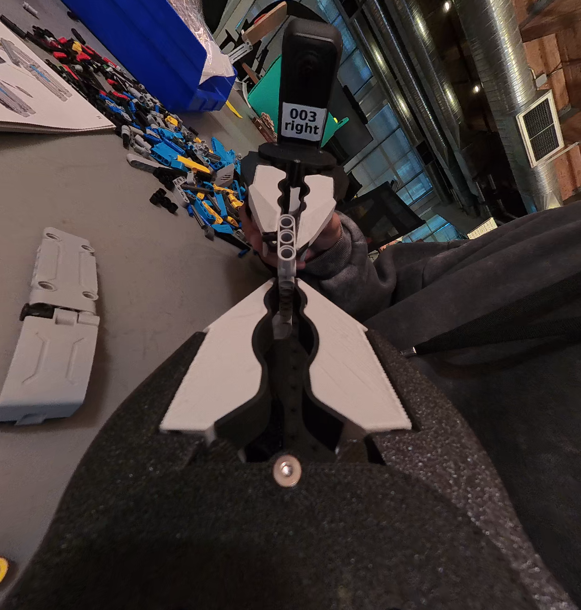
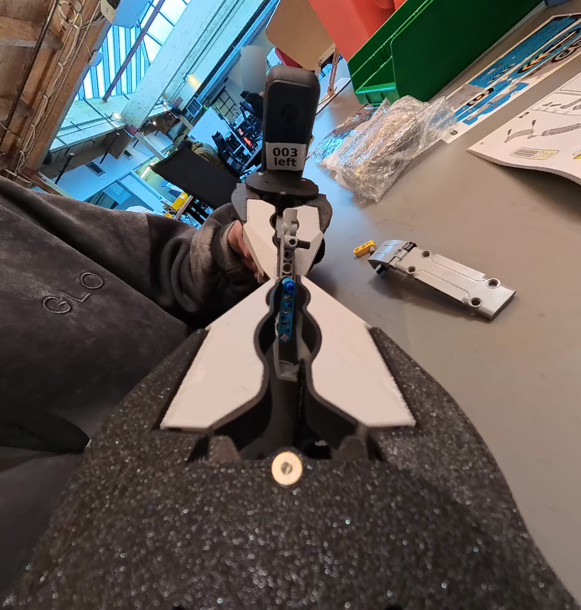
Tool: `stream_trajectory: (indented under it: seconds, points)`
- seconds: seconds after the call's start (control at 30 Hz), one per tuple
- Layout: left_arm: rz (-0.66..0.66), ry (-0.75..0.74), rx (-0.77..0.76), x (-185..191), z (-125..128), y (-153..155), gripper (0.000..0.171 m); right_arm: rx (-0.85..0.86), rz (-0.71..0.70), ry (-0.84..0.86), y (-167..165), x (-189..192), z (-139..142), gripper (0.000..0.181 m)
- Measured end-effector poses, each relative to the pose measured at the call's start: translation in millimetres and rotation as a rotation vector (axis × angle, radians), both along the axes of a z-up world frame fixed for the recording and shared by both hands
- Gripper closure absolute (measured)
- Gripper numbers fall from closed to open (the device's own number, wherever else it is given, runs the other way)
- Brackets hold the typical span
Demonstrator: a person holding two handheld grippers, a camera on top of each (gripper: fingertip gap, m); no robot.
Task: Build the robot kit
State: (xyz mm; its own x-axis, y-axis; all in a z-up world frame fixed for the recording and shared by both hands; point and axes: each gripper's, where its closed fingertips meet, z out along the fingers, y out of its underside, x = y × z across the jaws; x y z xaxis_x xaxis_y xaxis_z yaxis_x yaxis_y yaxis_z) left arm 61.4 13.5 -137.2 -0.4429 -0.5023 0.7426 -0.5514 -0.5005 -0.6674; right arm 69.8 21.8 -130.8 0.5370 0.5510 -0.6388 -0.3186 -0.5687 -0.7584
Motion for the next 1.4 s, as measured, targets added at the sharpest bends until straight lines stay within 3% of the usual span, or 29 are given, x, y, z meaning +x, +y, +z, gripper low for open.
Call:
stream_trajectory:
  seconds: [0.6,0.83,1.03,1.4]
  points:
    - [0.014,-0.02,0.027,-1,0,1,0.167,-0.045,-0.005,0.029,1,-2,-1,0.177]
    - [0.046,-0.046,-0.077,3,9,10,0.167,0.007,-0.064,0.134,12,2,9,0.176]
    - [0.029,-0.047,-0.101,1,11,9,0.166,0.02,-0.02,0.058,5,-2,6,0.174]
    - [0.044,-0.041,-0.018,2,6,6,0.166,-0.037,-0.023,0.094,5,0,3,0.176]
